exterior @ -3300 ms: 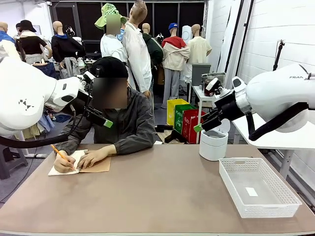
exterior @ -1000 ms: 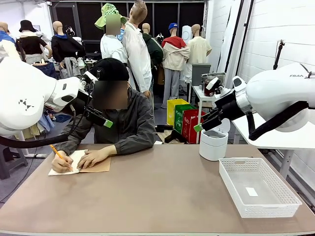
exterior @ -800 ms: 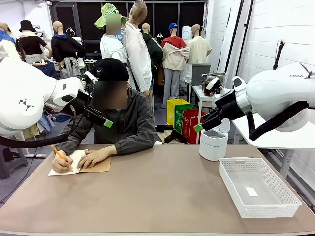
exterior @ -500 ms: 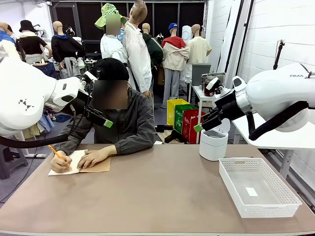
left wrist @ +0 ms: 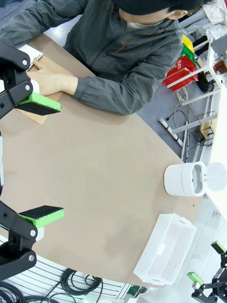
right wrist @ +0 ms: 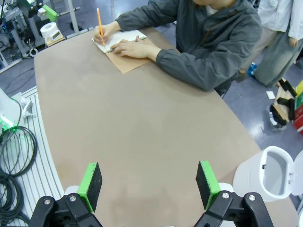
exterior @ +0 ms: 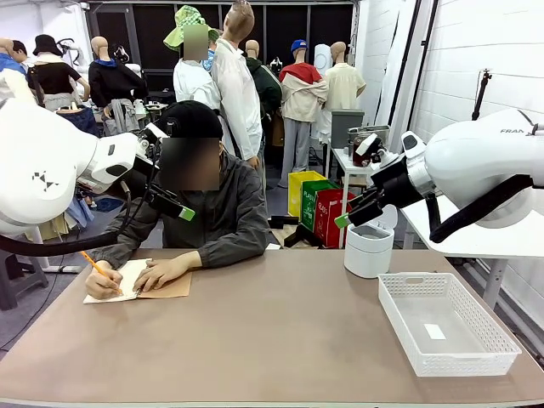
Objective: Sort the paper based on its condition.
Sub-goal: If a person hands you a paper, place it in the Organizing basket , and if it's crumpled, put it in the Trash can.
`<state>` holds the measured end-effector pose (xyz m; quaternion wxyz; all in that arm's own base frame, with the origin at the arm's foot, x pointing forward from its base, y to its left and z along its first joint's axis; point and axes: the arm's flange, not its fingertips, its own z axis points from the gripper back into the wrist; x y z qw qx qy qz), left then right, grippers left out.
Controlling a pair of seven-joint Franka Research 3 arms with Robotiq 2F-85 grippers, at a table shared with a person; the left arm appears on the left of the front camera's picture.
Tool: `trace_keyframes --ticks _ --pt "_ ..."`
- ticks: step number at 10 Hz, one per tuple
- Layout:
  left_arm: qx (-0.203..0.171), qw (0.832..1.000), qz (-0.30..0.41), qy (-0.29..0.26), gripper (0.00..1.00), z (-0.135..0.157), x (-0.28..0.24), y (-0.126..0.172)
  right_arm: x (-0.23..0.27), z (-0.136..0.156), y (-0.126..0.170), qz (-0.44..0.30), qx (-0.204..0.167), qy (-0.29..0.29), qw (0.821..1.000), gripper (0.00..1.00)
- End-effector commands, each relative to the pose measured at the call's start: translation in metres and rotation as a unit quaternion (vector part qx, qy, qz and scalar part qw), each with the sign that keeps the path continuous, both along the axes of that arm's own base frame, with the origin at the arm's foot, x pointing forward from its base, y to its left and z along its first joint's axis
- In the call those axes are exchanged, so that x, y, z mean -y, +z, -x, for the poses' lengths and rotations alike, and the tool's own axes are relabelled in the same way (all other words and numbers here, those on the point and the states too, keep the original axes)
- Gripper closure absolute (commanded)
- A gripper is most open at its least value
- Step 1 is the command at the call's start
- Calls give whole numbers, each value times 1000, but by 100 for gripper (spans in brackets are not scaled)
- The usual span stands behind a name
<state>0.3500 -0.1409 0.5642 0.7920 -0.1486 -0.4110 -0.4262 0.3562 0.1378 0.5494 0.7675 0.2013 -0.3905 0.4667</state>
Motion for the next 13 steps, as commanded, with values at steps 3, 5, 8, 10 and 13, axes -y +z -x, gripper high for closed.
trace_keyframes --ticks 3,5,8,10,13 --pt "-5 1000 2 1 0 0 0 0 0 -2 -2 -5 1 8 1000 0" --pt "-5 1000 2 1 0 0 0 0 0 -2 -2 -5 1 8 1000 0" --pt "-5 1000 2 1 0 0 0 0 0 -2 -2 -5 1 8 1000 0" --pt "-5 1000 2 1 0 0 0 0 0 -2 -2 -5 1 8 1000 0" --pt "-5 1000 2 1 0 0 0 0 0 -2 -2 -5 1 8 1000 0"
